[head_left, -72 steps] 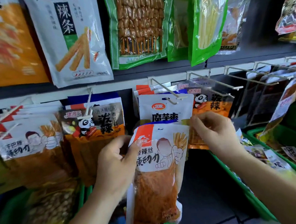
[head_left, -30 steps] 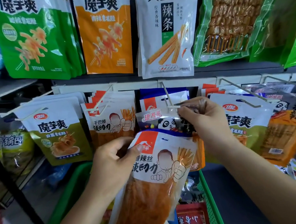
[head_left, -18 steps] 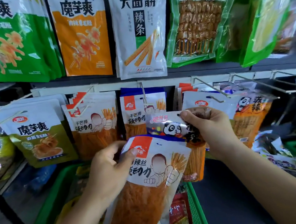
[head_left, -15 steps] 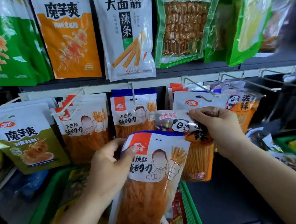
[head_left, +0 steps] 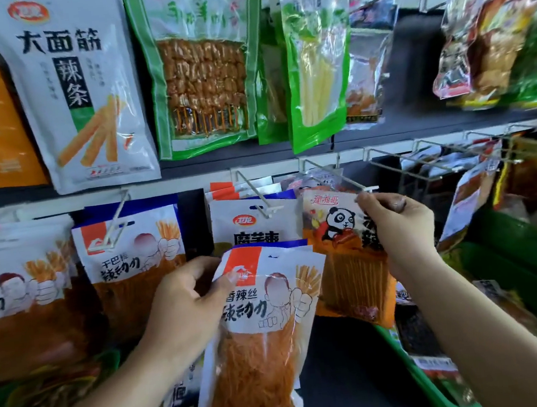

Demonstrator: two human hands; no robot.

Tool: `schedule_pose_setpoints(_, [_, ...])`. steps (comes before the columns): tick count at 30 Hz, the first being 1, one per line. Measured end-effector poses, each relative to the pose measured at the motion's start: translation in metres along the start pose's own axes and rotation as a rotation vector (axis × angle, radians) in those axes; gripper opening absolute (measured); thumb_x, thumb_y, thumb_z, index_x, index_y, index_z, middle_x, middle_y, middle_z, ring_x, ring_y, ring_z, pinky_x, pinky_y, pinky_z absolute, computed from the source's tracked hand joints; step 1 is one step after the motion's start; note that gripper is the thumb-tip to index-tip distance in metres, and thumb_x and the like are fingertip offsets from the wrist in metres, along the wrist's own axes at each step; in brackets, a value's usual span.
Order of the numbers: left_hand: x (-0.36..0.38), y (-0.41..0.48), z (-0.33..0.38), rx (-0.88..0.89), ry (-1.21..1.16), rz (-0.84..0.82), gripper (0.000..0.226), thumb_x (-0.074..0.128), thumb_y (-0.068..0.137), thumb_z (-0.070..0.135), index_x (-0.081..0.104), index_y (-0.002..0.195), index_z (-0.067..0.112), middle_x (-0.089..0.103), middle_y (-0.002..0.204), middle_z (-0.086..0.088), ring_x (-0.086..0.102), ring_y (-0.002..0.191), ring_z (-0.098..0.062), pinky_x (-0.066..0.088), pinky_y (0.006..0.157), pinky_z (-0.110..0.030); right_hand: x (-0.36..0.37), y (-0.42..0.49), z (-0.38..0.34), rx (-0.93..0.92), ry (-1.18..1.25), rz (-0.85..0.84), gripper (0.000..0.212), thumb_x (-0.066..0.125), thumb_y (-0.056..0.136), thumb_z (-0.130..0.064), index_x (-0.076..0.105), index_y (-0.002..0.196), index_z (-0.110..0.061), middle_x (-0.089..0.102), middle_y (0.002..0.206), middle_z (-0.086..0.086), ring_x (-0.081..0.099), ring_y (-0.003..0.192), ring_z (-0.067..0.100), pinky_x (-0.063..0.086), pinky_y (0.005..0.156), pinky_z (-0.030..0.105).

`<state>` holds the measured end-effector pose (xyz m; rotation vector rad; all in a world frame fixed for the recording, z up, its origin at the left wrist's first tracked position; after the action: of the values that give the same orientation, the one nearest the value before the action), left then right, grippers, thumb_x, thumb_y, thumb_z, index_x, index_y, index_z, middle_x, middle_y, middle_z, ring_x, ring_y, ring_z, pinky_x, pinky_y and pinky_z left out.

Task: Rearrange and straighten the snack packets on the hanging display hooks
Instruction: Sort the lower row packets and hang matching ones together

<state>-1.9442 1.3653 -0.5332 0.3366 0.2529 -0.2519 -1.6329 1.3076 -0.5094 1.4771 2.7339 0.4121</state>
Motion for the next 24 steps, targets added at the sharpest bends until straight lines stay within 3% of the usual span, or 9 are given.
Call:
schedule_pose_setpoints(4, [0.010, 0.007, 0.005, -0.010, -0.002, -0.006, 0.009, 0.069, 0.096, 0.019, 0.076, 0.097, 0.025, 0.081, 0.086, 0.014, 0.077, 0.078, -0.003, 0.060, 0.062, -0.017, 0.000, 0.015, 0.008, -0.018, -0.075, -0.013, 0.016, 0.074, 0.097, -0.028, 0.077, 0.086, -0.018, 0.077, 0.089, 0.008, 0.065, 0.082, 0.018, 0.050, 0.067, 0.027])
schedule_pose_setpoints(8, [0.013, 0.011, 0.004, -0.019, 0.001, -0.012, 0.009, 0.069, 0.097, 0.022, 0.076, 0.100, 0.027, 0.082, 0.090, 0.011, 0.078, 0.081, -0.007, 0.064, 0.077, -0.035, 0.001, 0.031, 0.016, -0.018, -0.118, -0.032, 0.019, 0.072, 0.099, -0.027, 0.072, 0.079, -0.026, 0.062, 0.079, 0.012, 0.051, 0.075, 0.020, 0.043, 0.063, 0.029])
schedule_pose_setpoints(10, [0.012, 0.012, 0.002, -0.020, 0.008, -0.010, 0.009, 0.069, 0.097, 0.023, 0.076, 0.099, 0.027, 0.082, 0.089, 0.011, 0.078, 0.080, -0.007, 0.064, 0.078, -0.036, 0.006, 0.036, 0.020, -0.025, -0.149, -0.050, 0.023, 0.073, 0.097, -0.026, 0.071, 0.075, -0.023, 0.059, 0.076, 0.011, 0.049, 0.073, 0.020, 0.042, 0.063, 0.033])
schedule_pose_setpoints(13, [0.009, 0.014, 0.001, -0.009, 0.025, 0.015, 0.009, 0.070, 0.096, 0.022, 0.076, 0.098, 0.028, 0.081, 0.089, 0.013, 0.077, 0.081, -0.004, 0.062, 0.075, -0.029, 0.014, 0.047, 0.025, -0.033, -0.205, 0.003, 0.033, 0.081, 0.091, -0.031, 0.059, 0.069, -0.020, 0.060, 0.070, 0.002, 0.054, 0.069, 0.018, 0.046, 0.058, 0.023])
schedule_pose_setpoints(15, [0.006, 0.015, -0.002, -0.011, 0.002, 0.032, 0.010, 0.070, 0.096, 0.021, 0.077, 0.097, 0.028, 0.081, 0.089, 0.014, 0.077, 0.082, -0.004, 0.061, 0.073, -0.024, 0.013, 0.051, 0.022, -0.046, -0.273, 0.113, 0.041, 0.089, 0.078, -0.043, 0.055, 0.082, -0.022, 0.062, 0.083, -0.005, 0.060, 0.079, 0.018, 0.051, 0.069, 0.028])
schedule_pose_setpoints(17, [0.000, 0.014, -0.004, -0.026, -0.037, 0.036, 0.010, 0.070, 0.096, 0.020, 0.077, 0.098, 0.027, 0.081, 0.091, 0.013, 0.077, 0.084, -0.004, 0.060, 0.072, -0.021, 0.005, 0.046, 0.018, -0.048, -0.418, 0.262, 0.061, 0.094, 0.065, -0.051, 0.054, 0.100, -0.021, 0.061, 0.110, 0.001, 0.062, 0.101, 0.023, 0.053, 0.088, 0.041])
schedule_pose_setpoints(19, [-0.007, 0.011, -0.006, -0.030, -0.075, 0.053, 0.010, 0.071, 0.095, 0.019, 0.078, 0.099, 0.025, 0.082, 0.092, 0.010, 0.077, 0.086, -0.005, 0.058, 0.077, -0.023, 0.000, 0.033, 0.019, -0.080, -0.531, 0.318, 0.062, 0.091, 0.071, -0.045, 0.054, 0.109, -0.014, 0.055, 0.123, 0.010, 0.056, 0.113, 0.030, 0.047, 0.095, 0.045])
schedule_pose_setpoints(22, [-0.016, 0.006, -0.010, -0.050, -0.134, 0.071, 0.011, 0.072, 0.095, 0.016, 0.079, 0.101, 0.022, 0.082, 0.096, 0.006, 0.077, 0.091, -0.010, 0.059, 0.086, -0.030, 0.009, 0.014, 0.032, 0.001, -0.392, 0.099, 0.033, 0.078, 0.087, -0.035, 0.061, 0.103, -0.011, 0.063, 0.100, 0.007, 0.061, 0.095, 0.031, 0.050, 0.080, 0.042])
schedule_pose_setpoints(24, [-0.021, 0.001, -0.014, -0.075, -0.157, 0.072, 0.013, 0.073, 0.094, 0.016, 0.079, 0.102, 0.023, 0.082, 0.097, 0.005, 0.077, 0.093, -0.011, 0.059, 0.088, -0.034, 0.024, 0.000, 0.039, 0.167, -0.237, -0.128, 0.032, 0.077, 0.091, -0.033, 0.064, 0.113, -0.013, 0.067, 0.100, 0.005, 0.063, 0.089, 0.026, 0.054, 0.078, 0.043])
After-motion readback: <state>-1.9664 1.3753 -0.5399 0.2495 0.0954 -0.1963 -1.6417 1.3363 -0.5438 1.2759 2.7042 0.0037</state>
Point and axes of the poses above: each hand's wrist, its own y-axis towards the middle knuckle, its own x-axis out of the palm, z = x × y, the point moved 3 cm from there along y, towards the middle knuckle
